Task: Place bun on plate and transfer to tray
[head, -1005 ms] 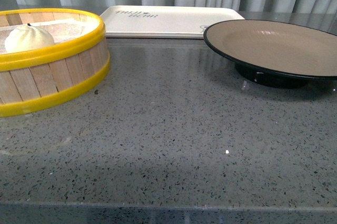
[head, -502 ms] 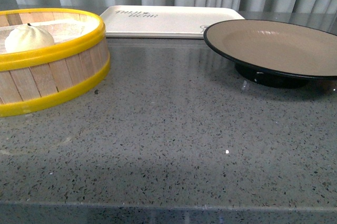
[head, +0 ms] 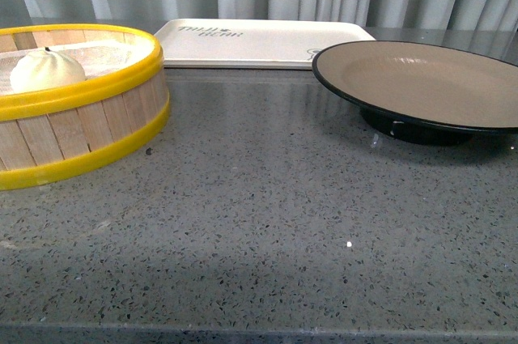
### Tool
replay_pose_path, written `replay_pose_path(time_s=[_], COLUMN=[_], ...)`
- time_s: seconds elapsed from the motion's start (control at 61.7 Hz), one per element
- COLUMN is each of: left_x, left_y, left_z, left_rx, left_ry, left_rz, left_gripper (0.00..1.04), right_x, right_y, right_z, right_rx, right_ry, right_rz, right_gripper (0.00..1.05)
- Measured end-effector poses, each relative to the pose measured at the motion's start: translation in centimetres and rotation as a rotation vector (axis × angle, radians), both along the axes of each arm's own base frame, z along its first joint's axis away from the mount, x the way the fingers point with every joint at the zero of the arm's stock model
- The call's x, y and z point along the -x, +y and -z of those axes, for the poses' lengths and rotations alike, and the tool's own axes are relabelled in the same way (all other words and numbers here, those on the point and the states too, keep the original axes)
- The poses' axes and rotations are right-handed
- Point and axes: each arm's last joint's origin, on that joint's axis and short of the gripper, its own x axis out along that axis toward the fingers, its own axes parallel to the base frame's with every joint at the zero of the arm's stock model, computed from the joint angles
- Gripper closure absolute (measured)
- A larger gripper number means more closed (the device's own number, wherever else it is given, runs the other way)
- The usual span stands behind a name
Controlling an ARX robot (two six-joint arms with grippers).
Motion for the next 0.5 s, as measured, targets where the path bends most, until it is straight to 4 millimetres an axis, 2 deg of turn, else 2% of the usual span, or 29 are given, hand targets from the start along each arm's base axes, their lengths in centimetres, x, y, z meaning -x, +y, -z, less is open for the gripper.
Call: replay_pose_path(time_s=[0.049, 0.097, 0.162, 0.243, 0.324, 0.389, 0.502], left_x=[0.0, -0.3, -0.7, -1.6, -2.8, -4.1, -6.7], left_y=[0.0, 0.0, 0.0, 0.2, 0.4, 0.6, 0.4], left_z=[0.1, -0.4, -1.2, -2.9, -5.6, -8.2, -11.1], left_rx=[0.036, 0.086, 0.116, 0.134, 0.130, 0.113, 0.090], left_ry=[0.151, 0.388, 0.510, 0.515, 0.439, 0.357, 0.295], left_rz=[0.045, 0.068, 0.056, 0.051, 0.047, 0.030, 0.034], left_gripper=[0.07, 0.07, 0.07, 0.07, 0.07, 0.07, 0.07], right_x=[0.0, 0.0, 0.0, 0.0, 0.0, 0.0, 0.0], right_y=[0.0, 0.0, 0.0, 0.0, 0.0, 0.0, 0.0], right_z=[0.0, 0.0, 0.0, 0.0, 0.0, 0.0, 0.0], right_rx=[0.000, 0.000, 0.000, 0.000, 0.000, 0.000, 0.000], right_ry=[0.000, 0.000, 0.000, 0.000, 0.000, 0.000, 0.000], right_rz=[0.000, 0.000, -0.003, -0.001, -0.001, -0.001, -0.001], right_gripper=[0.08, 0.08, 0.08, 0.08, 0.08, 0.08, 0.08])
